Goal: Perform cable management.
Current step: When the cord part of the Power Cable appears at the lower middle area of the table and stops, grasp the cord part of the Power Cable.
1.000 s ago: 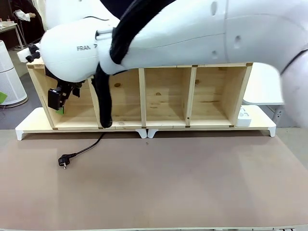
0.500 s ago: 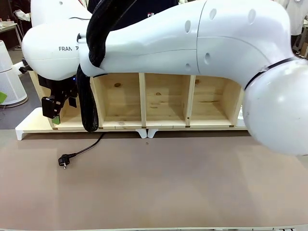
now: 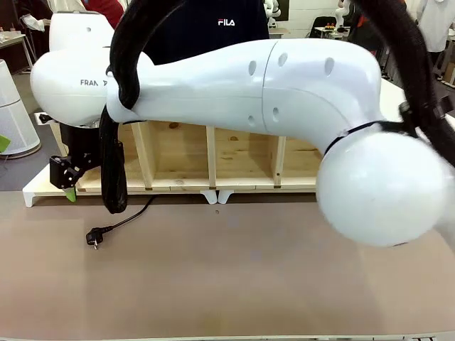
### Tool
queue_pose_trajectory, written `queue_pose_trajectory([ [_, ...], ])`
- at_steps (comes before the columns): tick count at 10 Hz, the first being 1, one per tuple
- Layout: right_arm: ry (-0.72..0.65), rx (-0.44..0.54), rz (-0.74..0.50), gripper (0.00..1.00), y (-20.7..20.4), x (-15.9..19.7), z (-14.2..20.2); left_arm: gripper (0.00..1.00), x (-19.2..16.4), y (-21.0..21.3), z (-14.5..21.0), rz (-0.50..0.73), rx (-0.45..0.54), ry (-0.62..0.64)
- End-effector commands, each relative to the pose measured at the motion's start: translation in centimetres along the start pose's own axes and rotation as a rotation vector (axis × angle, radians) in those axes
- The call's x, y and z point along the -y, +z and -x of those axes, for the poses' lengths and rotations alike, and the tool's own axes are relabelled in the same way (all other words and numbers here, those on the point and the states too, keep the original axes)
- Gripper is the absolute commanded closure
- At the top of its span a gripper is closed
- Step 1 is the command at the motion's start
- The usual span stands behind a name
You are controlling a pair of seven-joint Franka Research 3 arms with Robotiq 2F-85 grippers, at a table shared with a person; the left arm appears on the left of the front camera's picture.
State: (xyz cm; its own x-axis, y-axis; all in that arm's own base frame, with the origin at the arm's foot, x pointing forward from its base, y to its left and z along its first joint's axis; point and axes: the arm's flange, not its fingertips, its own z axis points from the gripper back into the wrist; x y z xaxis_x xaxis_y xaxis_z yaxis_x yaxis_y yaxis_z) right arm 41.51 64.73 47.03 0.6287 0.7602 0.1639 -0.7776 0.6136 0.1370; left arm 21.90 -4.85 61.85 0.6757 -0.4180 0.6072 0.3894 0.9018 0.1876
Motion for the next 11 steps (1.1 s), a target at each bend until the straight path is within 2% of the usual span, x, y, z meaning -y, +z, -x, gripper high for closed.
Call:
queue_pose_trajectory([
  [1, -0.316, 0.029, 0.09, 0.0, 0.2, -1.4, -3.1, 0.0, 0.1, -0.2, 0.0, 0.002, 0.01, 0.02],
  [5, -0.557, -0.036, 0.14, 0.0, -1.5, -1.5, -3.6, 0.0, 0.1, -0.2, 0.0, 0.002, 0.01, 0.02],
  [7, -0.588, -0.071, 0.153, 0.0, -2.9, -2.1, -4.3, 0.0, 0.1, -0.2, 0.0, 0.002, 0.01, 0.02],
  [11, -0.712, 0.037, 0.086, 0.0, -5.1, -1.6, -6.6, 0.0, 0.1, -0.2, 0.0, 0.002, 0.01, 0.02],
])
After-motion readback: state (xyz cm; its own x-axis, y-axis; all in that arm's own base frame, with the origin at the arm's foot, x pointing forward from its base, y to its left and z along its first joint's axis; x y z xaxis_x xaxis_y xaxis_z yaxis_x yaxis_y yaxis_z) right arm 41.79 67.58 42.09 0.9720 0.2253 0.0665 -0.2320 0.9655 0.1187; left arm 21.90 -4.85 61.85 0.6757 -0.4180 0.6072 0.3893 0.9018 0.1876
